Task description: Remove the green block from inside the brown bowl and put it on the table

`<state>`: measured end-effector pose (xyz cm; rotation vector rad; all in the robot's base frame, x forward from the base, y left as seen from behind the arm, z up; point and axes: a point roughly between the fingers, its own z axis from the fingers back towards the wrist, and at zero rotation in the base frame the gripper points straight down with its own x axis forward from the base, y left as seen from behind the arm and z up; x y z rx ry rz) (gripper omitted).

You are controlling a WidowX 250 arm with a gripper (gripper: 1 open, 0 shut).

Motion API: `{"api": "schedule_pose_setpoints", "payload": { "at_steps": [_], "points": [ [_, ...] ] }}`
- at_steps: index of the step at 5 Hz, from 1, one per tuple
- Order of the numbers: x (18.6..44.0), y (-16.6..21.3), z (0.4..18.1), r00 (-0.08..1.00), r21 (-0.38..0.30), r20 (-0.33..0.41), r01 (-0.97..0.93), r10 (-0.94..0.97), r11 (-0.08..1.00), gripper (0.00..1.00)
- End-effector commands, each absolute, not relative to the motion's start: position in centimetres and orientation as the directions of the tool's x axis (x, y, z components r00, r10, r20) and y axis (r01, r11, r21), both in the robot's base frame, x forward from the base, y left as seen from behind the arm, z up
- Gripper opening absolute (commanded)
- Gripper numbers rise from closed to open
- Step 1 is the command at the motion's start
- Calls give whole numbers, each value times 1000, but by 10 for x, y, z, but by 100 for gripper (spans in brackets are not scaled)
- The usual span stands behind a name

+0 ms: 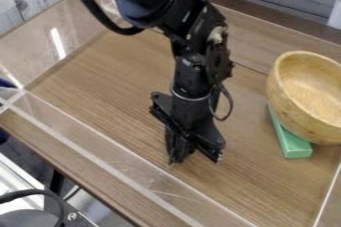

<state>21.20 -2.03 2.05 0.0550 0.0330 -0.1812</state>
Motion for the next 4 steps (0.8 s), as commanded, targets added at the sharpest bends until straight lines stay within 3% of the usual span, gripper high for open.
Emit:
{"api": "schedule_pose_setpoints", "payload": {
  "at_steps": [1,2,3,4],
  "points": [
    [223,-15,40,984,50,3,176,-176,983,100],
    [225,-10,45,984,44,-2,179,-179,983,0],
    [234,-5,38,989,64,-21,149,-148,987,0],
    [239,-2,36,992,83,-41,125,-122,989,100]
  ]
}}
